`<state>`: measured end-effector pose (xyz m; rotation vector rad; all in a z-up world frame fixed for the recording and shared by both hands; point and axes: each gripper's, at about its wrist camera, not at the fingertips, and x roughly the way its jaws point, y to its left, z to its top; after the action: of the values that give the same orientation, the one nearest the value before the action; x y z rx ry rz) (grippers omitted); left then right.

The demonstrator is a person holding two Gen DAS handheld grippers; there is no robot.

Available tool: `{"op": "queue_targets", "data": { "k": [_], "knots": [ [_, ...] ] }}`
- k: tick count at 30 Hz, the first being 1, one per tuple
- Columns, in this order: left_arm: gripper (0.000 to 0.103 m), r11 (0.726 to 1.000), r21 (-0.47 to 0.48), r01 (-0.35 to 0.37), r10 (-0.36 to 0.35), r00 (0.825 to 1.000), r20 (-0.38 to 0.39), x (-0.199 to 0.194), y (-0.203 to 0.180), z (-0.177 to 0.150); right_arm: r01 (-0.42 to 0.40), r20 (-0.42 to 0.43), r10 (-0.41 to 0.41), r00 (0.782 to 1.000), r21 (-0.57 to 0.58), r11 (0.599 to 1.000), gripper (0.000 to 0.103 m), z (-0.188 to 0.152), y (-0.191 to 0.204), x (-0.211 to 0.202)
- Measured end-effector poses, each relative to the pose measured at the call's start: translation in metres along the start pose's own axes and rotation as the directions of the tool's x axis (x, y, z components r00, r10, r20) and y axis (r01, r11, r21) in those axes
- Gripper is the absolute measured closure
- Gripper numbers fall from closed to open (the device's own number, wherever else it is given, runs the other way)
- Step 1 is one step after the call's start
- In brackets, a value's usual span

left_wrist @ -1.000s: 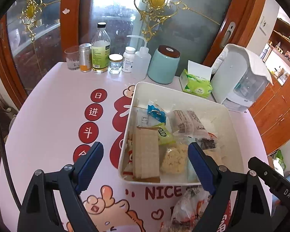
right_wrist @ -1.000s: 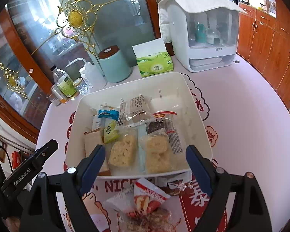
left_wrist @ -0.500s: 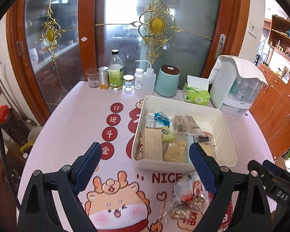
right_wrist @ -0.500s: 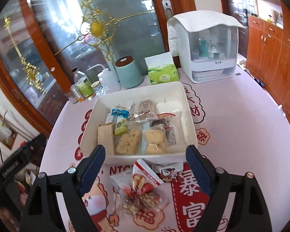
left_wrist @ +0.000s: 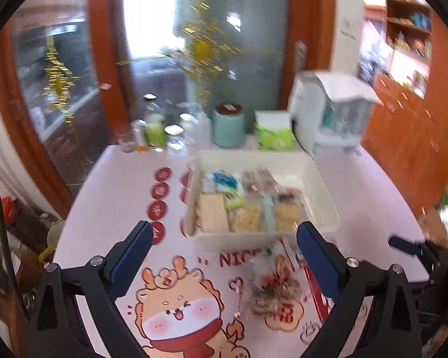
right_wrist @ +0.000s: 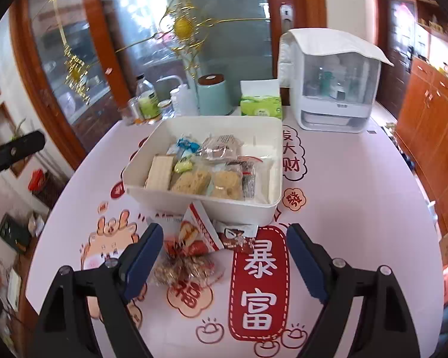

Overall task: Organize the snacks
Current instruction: 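Move both open tools back toward the remaining snacks on the table, then grasp the red-white printed bag with left tool while right tool grasps a clear nut bag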

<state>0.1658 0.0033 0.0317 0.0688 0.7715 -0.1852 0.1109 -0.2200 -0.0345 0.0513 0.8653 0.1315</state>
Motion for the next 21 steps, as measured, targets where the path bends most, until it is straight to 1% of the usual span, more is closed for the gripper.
{"op": "queue_targets", "data": {
  "k": [3, 5, 6, 7, 8, 9, 13, 15, 17, 18, 19, 21],
  "knots": [
    [0.007, 0.994, 0.095, 0.060, -0.053, 0.995, -0.084, 0.030, -0.016, -0.008, -0.009, -0.023, 0.008, 1.000, -0.041, 0.999, 0.021, -0.006, 0.002, 0.006],
    [0.007, 0.986, 0.136, 0.095, -0.076, 0.988, -0.137, 0.051, -0.025, -0.015, -0.010, -0.045, 0.008, 0.999, -0.061, 0.998, 0.022, -0.012, 0.004, 0.013],
    [0.007, 0.981, 0.154, 0.122, -0.095, 0.981, -0.169, 0.062, -0.027, -0.019, -0.016, -0.058, 0.012, 0.998, -0.067, 0.998, 0.022, -0.015, 0.004, 0.017],
    [0.007, 0.974, 0.169, 0.149, -0.112, 0.971, -0.211, 0.076, -0.030, -0.024, -0.021, -0.078, 0.015, 0.997, -0.072, 0.997, 0.022, -0.019, 0.003, 0.023],
    [0.007, 0.972, 0.174, 0.159, -0.116, 0.965, -0.236, 0.085, -0.032, -0.028, -0.023, -0.094, 0.016, 0.995, -0.074, 0.997, 0.022, -0.022, 0.003, 0.029],
    [0.007, 0.965, 0.184, 0.188, -0.135, 0.954, -0.269, 0.098, -0.034, -0.032, -0.028, -0.113, 0.020, 0.993, -0.074, 0.997, 0.023, -0.025, 0.003, 0.034],
    [0.007, 0.954, 0.194, 0.226, -0.148, 0.925, -0.350, 0.139, -0.036, -0.046, -0.038, -0.192, 0.027, 0.981, -0.052, 0.998, 0.023, -0.039, -0.001, 0.062],
    [0.007, 0.951, 0.186, 0.245, -0.160, 0.911, -0.381, 0.157, -0.036, -0.050, -0.036, -0.218, 0.027, 0.976, -0.038, 0.999, 0.023, -0.045, -0.002, 0.074],
    [0.007, 0.944, 0.175, 0.279, -0.187, 0.892, -0.412, 0.174, -0.038, -0.054, -0.037, -0.242, 0.029, 0.970, -0.027, 0.999, 0.023, -0.048, -0.002, 0.086],
    [0.007, 0.942, 0.171, 0.289, -0.195, 0.886, -0.420, 0.180, -0.039, -0.054, -0.035, -0.253, 0.028, 0.967, -0.024, 0.999, 0.023, -0.049, -0.002, 0.091],
    [0.007, 0.936, 0.164, 0.311, -0.214, 0.875, -0.435, 0.187, -0.041, -0.055, -0.034, -0.266, 0.027, 0.964, -0.023, 0.999, 0.024, -0.051, -0.001, 0.097],
    [0.007, 0.925, 0.160, 0.344, -0.241, 0.859, -0.452, 0.200, -0.046, -0.056, -0.033, -0.285, 0.025, 0.958, -0.022, 0.999, 0.025, -0.053, 0.001, 0.108]
  ]
}}
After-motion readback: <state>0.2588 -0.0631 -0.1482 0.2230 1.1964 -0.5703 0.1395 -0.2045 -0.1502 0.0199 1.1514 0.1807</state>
